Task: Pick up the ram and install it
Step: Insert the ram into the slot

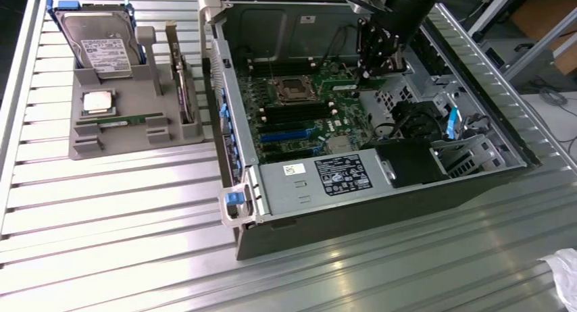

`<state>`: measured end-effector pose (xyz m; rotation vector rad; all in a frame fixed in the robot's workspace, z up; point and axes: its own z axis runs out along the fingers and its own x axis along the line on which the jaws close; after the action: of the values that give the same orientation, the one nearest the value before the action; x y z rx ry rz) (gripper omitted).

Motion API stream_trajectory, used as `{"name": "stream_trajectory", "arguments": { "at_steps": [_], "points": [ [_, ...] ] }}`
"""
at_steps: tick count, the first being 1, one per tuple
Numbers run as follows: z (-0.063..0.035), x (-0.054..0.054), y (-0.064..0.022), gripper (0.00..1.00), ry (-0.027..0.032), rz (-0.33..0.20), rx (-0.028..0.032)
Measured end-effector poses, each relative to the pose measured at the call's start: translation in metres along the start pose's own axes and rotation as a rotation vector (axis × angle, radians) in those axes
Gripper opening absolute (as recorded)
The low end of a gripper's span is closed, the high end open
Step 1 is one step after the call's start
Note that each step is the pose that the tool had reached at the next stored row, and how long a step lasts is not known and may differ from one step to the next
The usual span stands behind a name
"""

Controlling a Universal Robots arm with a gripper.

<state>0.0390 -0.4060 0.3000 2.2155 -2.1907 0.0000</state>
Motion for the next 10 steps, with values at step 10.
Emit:
{"name": "stream_trajectory", "arguments": {
  "at_steps": [10],
  "points": [
    [0.0032, -0.0001, -0.0001, 0.12, 0.0000, 0.000, 0.0000]
  ]
}}
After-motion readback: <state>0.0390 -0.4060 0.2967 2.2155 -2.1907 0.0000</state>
